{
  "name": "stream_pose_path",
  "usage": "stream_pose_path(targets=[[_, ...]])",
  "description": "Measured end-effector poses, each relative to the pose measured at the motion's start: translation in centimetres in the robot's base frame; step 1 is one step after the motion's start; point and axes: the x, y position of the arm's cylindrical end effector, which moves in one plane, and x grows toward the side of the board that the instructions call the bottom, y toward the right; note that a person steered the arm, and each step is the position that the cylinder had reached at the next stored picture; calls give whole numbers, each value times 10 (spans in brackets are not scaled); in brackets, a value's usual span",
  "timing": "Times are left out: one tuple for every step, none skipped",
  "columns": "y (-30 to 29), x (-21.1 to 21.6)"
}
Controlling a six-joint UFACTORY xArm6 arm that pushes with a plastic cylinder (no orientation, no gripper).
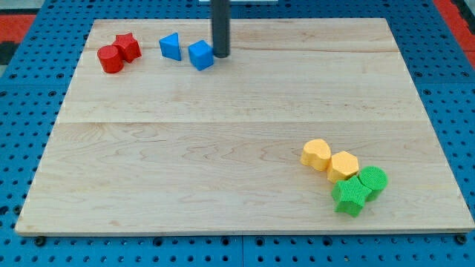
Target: Place blue triangle close to blue cube
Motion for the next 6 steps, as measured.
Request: stream_pose_path(targets=[[-1, -17], [-29, -39], [-106, -52], [-152, -40], [-62, -10], [-35, 5]])
